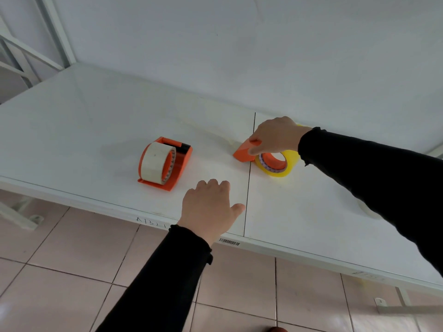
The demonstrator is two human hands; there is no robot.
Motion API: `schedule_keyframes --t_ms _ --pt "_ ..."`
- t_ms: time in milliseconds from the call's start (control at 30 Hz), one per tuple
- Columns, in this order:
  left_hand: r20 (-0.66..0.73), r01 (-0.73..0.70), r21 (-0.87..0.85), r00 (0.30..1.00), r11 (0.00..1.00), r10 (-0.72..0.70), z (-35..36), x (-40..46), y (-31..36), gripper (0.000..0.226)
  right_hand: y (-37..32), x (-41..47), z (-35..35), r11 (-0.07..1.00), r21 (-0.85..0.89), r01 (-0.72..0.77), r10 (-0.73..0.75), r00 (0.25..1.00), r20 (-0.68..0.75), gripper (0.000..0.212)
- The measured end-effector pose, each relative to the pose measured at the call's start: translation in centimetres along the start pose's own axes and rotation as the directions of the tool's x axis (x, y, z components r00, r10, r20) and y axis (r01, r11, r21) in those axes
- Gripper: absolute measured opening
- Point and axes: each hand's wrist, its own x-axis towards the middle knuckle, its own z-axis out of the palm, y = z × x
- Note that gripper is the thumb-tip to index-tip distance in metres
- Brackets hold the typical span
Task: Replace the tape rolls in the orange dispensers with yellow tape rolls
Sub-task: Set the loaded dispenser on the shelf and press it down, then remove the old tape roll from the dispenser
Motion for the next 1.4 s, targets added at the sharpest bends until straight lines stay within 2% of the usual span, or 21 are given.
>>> schedule_keyframes --t_ms 200,300,433,467,500,533,567,600,633,667,700,733,767,800,833,900,1033,1167,1267,1400 --pt "-0.026 -0.010 -0.031 1.000 0.999 0.009 -0.7 -0.7 -1.3 0.054 -0.5 -0.4 -1.1 1.000 -0.012 -0.010 0.011 0.998 0.054 0.049" --pt "-0.098 -0.055 -0.101 0.994 0.993 0.045 -1.4 -1.3 -2.1 0.051 -1.1 -1.0 -0.8 0.996 -0.082 -0.021 0.025 0.999 0.042 0.046" --pt "-0.264 -0.159 -0.289 0.961 0.944 0.081 -2.9 -1.2 -3.7 0.041 -3.6 -1.8 -1.1 0.982 -0.138 -0.132 0.139 0.990 0.040 0.048" --pt "-0.333 -0.185 -0.334 0.940 0.924 0.068 -3.2 -1.1 -4.2 0.037 -5.0 -1.8 -1.4 0.984 -0.101 -0.148 0.149 0.989 -0.001 0.052" --pt "-0.407 -0.195 -0.364 0.913 0.911 0.033 -3.5 -0.8 -4.8 0.034 -6.8 -2.0 -1.8 0.990 0.028 -0.141 0.142 0.988 -0.066 0.055" --pt "-0.473 -0.178 -0.378 0.881 0.909 -0.024 -3.8 -0.6 -5.6 0.032 -9.0 -2.3 -2.3 0.962 0.247 -0.116 0.150 0.981 -0.125 0.054" --pt "-0.521 -0.138 -0.402 0.848 0.905 -0.102 -4.1 -0.5 -6.4 0.034 -11.3 -2.6 -2.8 0.858 0.509 -0.075 0.184 0.969 -0.167 0.050" --pt "-0.525 -0.079 -0.460 0.827 0.884 -0.200 -4.3 -0.3 -7.3 0.038 -13.7 -3.0 -3.2 0.662 0.749 -0.034 0.235 0.958 -0.164 0.045" --pt "-0.478 -0.007 -0.547 0.824 0.837 -0.305 -4.6 -0.3 -8.1 0.044 -16.1 -3.3 -3.4 0.413 0.910 -0.029 0.271 0.958 -0.093 0.040" --pt "-0.382 0.072 -0.646 0.832 0.760 -0.403 -4.9 -0.2 -8.8 0.051 -18.3 -3.8 -3.5 0.169 0.984 -0.048 0.275 0.962 -0.001 0.034" --pt "-0.259 0.145 -0.736 0.842 0.661 -0.473 -5.1 -0.3 -9.4 0.056 -20.2 -4.1 -3.3 -0.022 0.997 -0.080 0.261 0.962 0.083 0.029" --pt "-0.133 0.200 -0.813 0.850 0.547 -0.510 -5.2 -0.3 -9.7 0.057 -21.7 -4.2 -2.9 -0.154 0.982 -0.112 0.234 0.961 0.146 0.025" --pt "-0.027 0.230 -0.874 0.856 0.427 -0.516 -5.2 -0.4 -9.7 0.054 -22.9 -4.5 -2.6 -0.235 0.962 -0.138 0.200 0.962 0.187 0.026" --pt "0.047 0.241 -0.916 0.858 0.321 -0.511 -5.1 -0.5 -9.4 0.048 -23.7 -4.8 -2.4 -0.287 0.946 -0.154 0.171 0.963 0.209 0.029" --pt "0.075 0.235 -0.936 0.858 0.260 -0.508 -5.0 -0.5 -9.1 0.041 -24.1 -5.0 -2.2 -0.311 0.939 -0.149 0.172 0.963 0.210 0.030" --pt "0.099 0.226 -0.954 0.859 0.199 -0.503 -4.5 -0.4 -8.5 0.032 -23.9 -6.1 -1.6 -0.295 0.952 -0.085 0.261 0.951 0.166 0.030" --pt "0.200 0.229 -0.973 0.900 0.028 -0.387 -4.0 -0.1 -6.1 0.040 -21.6 -9.4 -0.7 -0.194 0.980 0.047 0.463 0.885 0.049 0.035" --pt "0.259 0.245 -0.965 0.939 -0.089 -0.225 -3.6 -0.1 -3.5 0.037 -18.7 -13.3 -0.2 -0.040 0.981 0.191 0.522 0.841 -0.142 0.034" --pt "0.250 0.242 -0.968 0.959 -0.070 -0.138 -3.5 -0.2 -2.3 0.038 -16.8 -16.0 0.5 0.009 0.969 0.247 0.511 0.832 -0.216 0.028" --pt "0.240 0.233 -0.968 0.968 -0.092 -0.068 -3.1 -0.6 -1.0 0.032 -15.4 -18.0 1.6 0.010 0.972 0.233 0.522 0.828 -0.204 0.021"
